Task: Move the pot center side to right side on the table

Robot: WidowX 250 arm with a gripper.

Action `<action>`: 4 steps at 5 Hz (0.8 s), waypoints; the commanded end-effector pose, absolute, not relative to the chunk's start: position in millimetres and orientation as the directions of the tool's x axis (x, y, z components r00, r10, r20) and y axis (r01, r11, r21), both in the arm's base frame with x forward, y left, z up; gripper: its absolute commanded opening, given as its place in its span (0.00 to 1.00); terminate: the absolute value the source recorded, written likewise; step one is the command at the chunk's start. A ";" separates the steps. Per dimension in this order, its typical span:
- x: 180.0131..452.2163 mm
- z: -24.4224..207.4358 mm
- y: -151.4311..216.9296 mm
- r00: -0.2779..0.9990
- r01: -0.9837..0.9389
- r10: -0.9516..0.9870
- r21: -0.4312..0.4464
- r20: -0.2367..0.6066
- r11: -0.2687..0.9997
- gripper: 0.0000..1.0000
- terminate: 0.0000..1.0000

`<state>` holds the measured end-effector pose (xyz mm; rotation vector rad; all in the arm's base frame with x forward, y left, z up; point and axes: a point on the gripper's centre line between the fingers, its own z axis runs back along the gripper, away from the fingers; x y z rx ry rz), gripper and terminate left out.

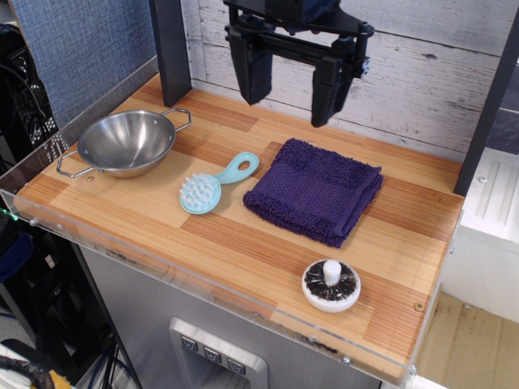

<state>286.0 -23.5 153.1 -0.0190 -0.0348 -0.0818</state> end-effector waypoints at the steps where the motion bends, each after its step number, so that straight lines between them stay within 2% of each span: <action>1: 282.9 164.5 -18.0 0.994 0.086 -0.085 -0.015 0.075 0.996 1.00 0.00; 3: 282.9 164.5 -18.0 0.994 0.086 -0.085 -0.015 0.075 0.996 1.00 0.00; 4: 282.9 164.5 -18.0 0.994 0.086 -0.085 -0.015 0.075 0.996 1.00 1.00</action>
